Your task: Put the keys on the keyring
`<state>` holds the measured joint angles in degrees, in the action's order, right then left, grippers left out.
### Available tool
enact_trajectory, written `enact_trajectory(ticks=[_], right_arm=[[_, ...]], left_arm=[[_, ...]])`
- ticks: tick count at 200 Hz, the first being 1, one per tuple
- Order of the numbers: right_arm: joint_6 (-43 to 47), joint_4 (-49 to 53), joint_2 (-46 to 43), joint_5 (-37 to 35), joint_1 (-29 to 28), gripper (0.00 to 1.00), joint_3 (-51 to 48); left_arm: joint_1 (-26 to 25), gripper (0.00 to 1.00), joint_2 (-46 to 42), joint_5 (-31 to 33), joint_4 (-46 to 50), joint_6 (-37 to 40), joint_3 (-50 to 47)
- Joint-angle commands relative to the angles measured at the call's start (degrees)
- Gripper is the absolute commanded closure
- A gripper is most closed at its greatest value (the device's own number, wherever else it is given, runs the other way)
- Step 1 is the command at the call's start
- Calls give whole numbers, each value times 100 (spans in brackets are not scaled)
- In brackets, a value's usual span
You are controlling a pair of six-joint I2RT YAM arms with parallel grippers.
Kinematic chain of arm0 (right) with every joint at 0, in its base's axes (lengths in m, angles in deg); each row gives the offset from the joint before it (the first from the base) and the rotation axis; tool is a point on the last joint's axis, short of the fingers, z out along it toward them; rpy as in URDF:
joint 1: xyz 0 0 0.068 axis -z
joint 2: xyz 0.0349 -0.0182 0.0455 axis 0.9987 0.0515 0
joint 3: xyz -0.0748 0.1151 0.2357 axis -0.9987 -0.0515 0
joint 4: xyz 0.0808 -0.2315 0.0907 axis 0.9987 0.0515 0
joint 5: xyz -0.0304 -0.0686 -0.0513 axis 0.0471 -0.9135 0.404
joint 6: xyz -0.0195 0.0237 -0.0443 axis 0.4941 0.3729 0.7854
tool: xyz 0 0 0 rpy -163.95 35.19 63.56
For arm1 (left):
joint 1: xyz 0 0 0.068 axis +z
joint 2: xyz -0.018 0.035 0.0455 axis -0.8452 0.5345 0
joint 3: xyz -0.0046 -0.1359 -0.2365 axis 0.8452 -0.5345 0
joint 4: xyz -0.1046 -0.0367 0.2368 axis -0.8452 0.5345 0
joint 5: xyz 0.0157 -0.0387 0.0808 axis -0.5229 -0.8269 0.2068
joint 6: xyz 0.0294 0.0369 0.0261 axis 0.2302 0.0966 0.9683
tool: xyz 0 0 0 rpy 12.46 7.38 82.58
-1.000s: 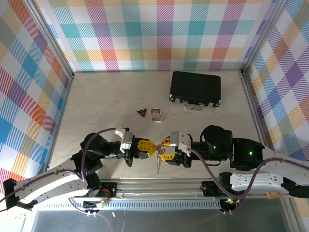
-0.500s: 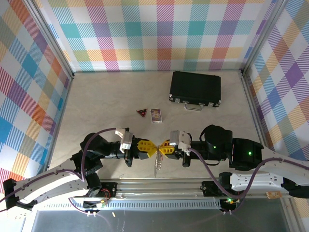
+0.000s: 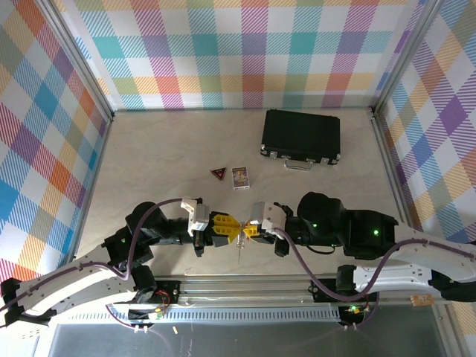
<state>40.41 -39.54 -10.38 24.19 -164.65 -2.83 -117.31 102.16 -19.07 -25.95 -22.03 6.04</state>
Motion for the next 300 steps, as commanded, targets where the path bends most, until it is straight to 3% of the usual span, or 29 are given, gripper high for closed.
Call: enact_trajectory(ticks=[1, 25, 46, 69, 100, 129, 172, 193, 211, 252, 300], right_arm=[[141, 157, 86, -109, -16, 100, 282], [168, 241, 263, -112, -6, 100, 397], [177, 186, 286, -17, -10, 100, 400], [177, 133, 264, 15, -16, 100, 386], [169, 126, 276, 33, -17, 100, 382], [168, 149, 347, 59, -10, 100, 407], [108, 44, 296, 91, -11, 100, 353], [33, -160, 220, 199, -16, 86, 230], [-25, -343, 202, 317, -14, 81, 117], [-87, -467, 77, 411, -10, 81, 27], [-122, -624, -119, 407, -14, 91, -127]], left_arm=[[-33, 83, -62, 206, 567, 411, 242], [-33, 100, 18, 151, 596, 437, 273], [-33, 98, 43, 137, 618, 447, 250], [-33, 81, 48, 153, 713, 512, 253], [-33, 79, 26, 240, 875, 626, 253], [-33, 100, -11, 256, 875, 632, 249], [-40, 100, -192, 127, 563, 429, 181], [-33, 100, -244, -57, 150, 201, 100], [-33, 100, -251, -186, -296, 52, -10], [-38, 100, -149, -435, -1036, -174, -182], [-32, 100, -43, -773, -1782, -558, -357]])
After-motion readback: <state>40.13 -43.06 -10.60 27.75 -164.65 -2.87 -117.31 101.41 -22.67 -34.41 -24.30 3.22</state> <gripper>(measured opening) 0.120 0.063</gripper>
